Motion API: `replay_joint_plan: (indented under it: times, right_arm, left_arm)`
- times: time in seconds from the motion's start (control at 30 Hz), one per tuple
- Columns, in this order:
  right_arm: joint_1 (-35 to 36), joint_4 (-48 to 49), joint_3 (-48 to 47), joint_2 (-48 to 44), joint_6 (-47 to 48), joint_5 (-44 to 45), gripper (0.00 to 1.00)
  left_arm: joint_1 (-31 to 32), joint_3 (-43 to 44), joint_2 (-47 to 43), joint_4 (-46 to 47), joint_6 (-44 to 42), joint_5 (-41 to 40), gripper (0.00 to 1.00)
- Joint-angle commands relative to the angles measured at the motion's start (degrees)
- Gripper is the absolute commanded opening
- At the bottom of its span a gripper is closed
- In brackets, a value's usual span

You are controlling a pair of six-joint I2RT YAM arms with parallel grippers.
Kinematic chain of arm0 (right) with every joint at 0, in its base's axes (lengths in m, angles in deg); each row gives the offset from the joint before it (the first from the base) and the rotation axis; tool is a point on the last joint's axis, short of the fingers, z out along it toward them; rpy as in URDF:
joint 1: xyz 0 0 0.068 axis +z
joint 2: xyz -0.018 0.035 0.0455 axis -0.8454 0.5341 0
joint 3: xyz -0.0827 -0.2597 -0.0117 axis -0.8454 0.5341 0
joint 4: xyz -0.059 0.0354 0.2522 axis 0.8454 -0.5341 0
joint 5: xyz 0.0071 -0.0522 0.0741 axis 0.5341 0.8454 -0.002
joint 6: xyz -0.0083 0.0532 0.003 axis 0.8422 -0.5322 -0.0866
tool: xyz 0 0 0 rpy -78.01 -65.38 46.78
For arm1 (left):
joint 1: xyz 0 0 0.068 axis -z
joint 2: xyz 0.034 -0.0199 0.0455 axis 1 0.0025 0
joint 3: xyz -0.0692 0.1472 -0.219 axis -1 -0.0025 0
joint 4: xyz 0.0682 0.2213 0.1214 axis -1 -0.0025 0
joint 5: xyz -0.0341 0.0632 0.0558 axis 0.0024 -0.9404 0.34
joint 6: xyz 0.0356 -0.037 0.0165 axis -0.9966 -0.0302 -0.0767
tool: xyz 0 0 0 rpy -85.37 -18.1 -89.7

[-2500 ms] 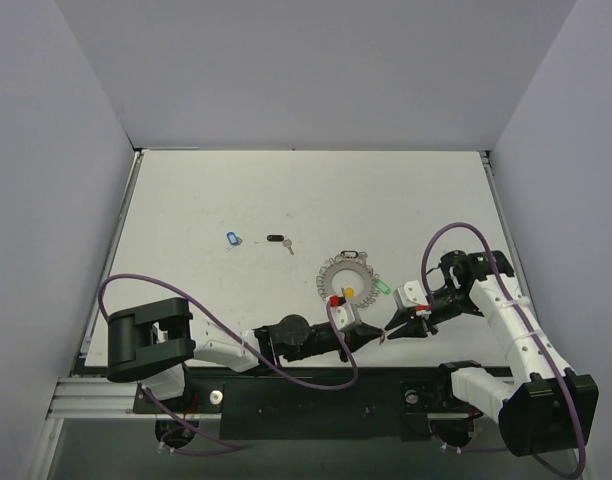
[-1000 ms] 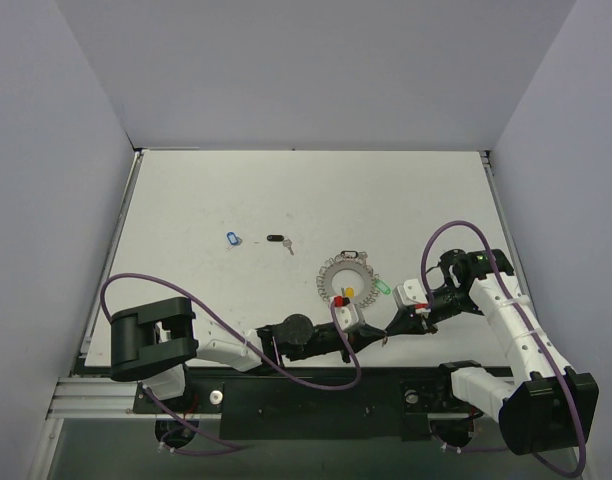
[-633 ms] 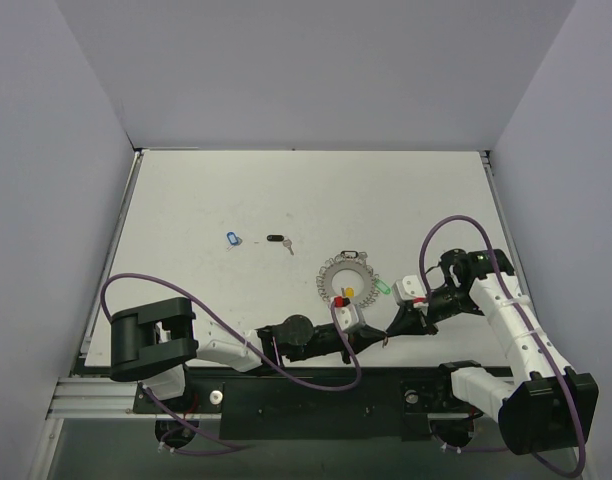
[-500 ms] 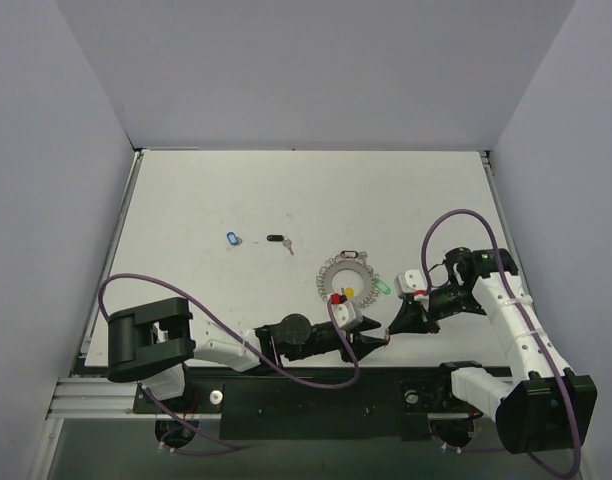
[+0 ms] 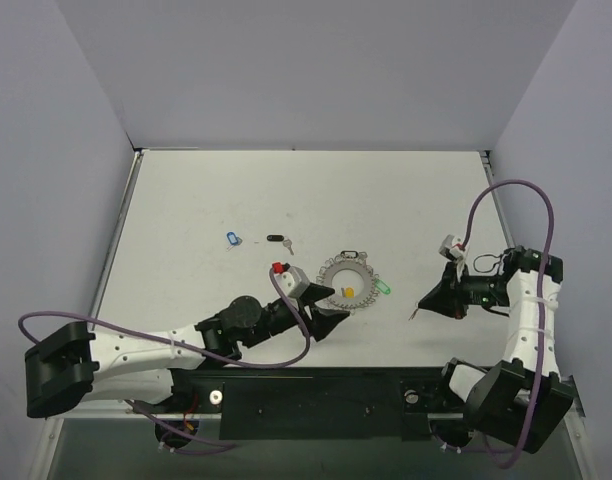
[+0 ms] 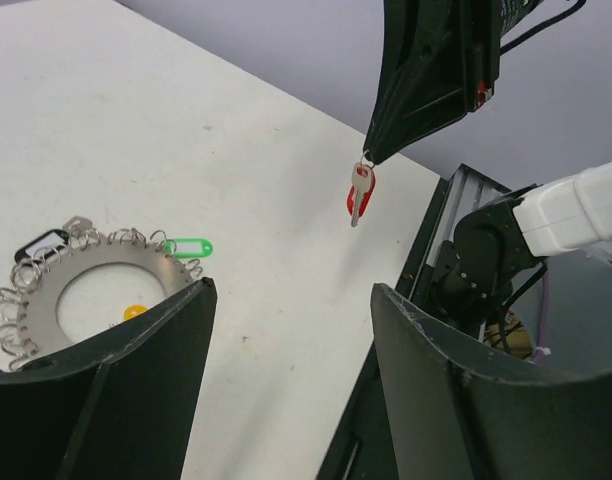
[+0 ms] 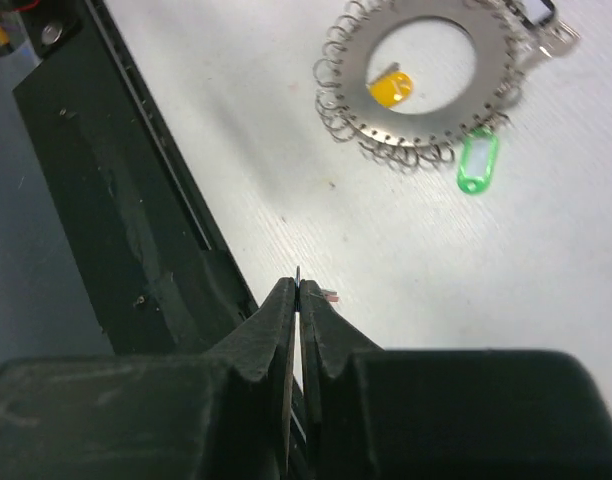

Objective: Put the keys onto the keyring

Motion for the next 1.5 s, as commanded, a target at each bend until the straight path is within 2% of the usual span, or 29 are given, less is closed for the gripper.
replay_joint_plan:
  times: [0.0,0.1,0.13,0.37,0.63,1.17,1.47]
  right_arm:
    - [-7.49,-2.48,-1.89,-0.69,-6.86,1.85,0.00]
    - [-11.80,1.72,-1.27,-2.09,-13.19,7.03,0.00]
    - [-12.16,3.14,-0.83,-2.97,-17.99,9.83,0.00]
    - [-11.37,21.76,3.73,-5.26,-38.76,22.50,0.00]
    - [-0.04,36.71,7.61,1.84,-53.18,38.84,0.00]
    - [14.63,44.46,-5.13,24.96,-61.71,50.19,0.00]
    - [17.10,45.69,-10.94,33.14,-63.21,51.95,0.00]
  left_arm:
    - [-0.96,1.38,-6.00,-12.74,6.70,-0.90,0.73]
    - [-0.96,-0.81,-11.00,-14.84,9.70,-2.38,0.73]
    - [-0.87,-1.60,-12.24,-15.46,11.18,-2.74,0.73]
    - [-0.96,-5.03,-25.94,-26.70,14.89,-10.38,0.74]
    - [-1.05,-9.34,-39.40,-33.04,16.64,-13.29,0.75]
    - [-1.05,-10.13,-38.18,-32.43,16.65,-11.36,0.75]
    - [-1.05,-10.66,-38.01,-31.55,16.29,-11.80,0.76]
